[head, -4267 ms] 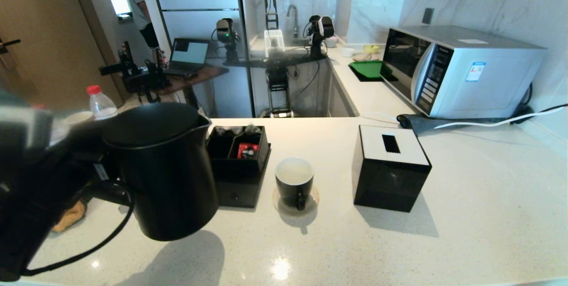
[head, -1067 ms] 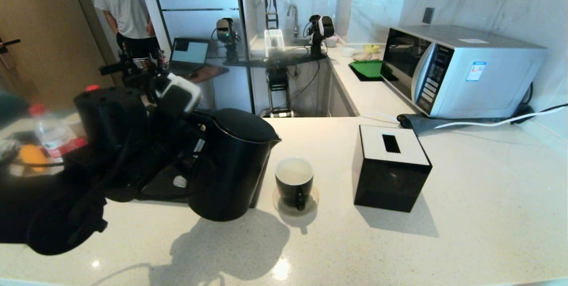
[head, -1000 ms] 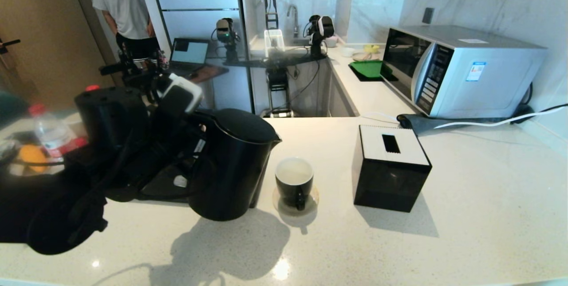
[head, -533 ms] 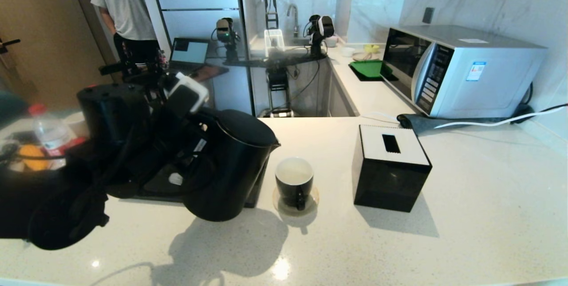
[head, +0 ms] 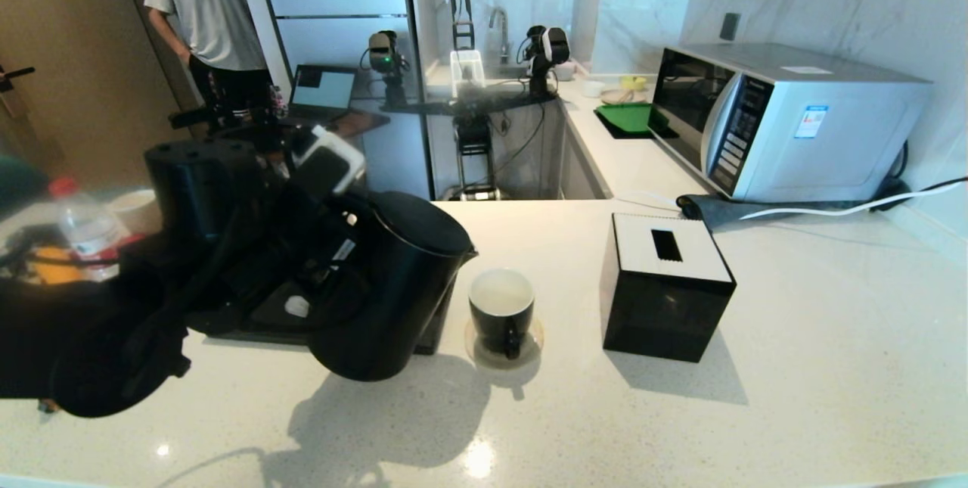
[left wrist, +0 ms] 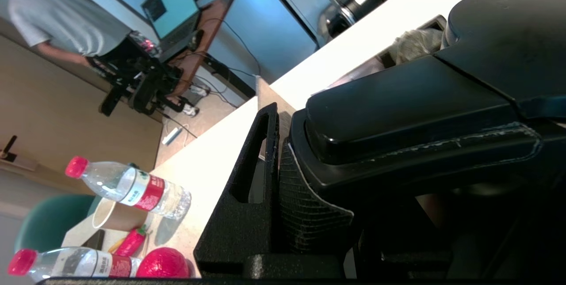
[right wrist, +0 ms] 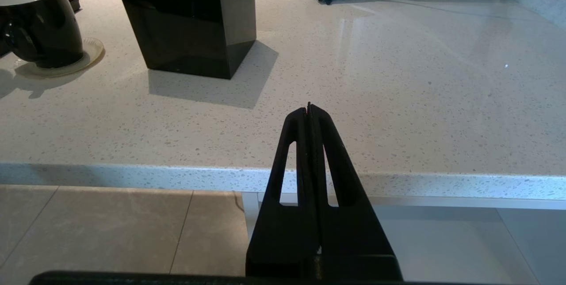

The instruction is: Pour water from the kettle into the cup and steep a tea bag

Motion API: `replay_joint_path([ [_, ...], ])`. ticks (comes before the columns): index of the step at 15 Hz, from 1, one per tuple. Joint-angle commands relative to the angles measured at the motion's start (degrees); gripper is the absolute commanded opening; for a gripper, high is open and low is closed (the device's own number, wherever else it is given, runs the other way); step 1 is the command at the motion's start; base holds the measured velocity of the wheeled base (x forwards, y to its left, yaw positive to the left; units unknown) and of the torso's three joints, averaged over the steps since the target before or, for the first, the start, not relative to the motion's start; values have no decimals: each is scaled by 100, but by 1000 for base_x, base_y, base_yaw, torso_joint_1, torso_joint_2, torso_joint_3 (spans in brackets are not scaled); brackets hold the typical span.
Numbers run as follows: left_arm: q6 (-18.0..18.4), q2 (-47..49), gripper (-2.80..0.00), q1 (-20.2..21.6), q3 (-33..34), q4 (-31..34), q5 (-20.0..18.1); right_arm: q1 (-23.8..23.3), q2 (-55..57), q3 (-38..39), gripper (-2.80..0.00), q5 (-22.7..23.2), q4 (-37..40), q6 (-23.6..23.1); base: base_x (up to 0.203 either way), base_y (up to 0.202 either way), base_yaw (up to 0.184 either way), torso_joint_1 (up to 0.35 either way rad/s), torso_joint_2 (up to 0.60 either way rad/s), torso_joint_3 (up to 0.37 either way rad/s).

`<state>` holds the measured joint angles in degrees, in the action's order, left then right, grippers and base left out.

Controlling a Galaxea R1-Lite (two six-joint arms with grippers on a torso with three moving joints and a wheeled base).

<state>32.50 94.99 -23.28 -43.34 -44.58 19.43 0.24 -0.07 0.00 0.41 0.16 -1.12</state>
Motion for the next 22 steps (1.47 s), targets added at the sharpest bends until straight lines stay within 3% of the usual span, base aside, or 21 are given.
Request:
replay_joint_path([
  [1, 129, 11, -280, -36, -106, 72, 17, 2, 7, 0, -280, 2, 1, -2, 0, 0, 0, 0, 0, 0],
  [14, 705, 169, -280, -115, -438, 283, 34, 2, 7, 0, -280, 2, 1, -2, 0, 0, 0, 0, 0, 0],
  [22, 827, 393, -280, -201, -673, 287, 34, 2, 7, 0, -280, 2, 1, -2, 0, 0, 0, 0, 0, 0],
])
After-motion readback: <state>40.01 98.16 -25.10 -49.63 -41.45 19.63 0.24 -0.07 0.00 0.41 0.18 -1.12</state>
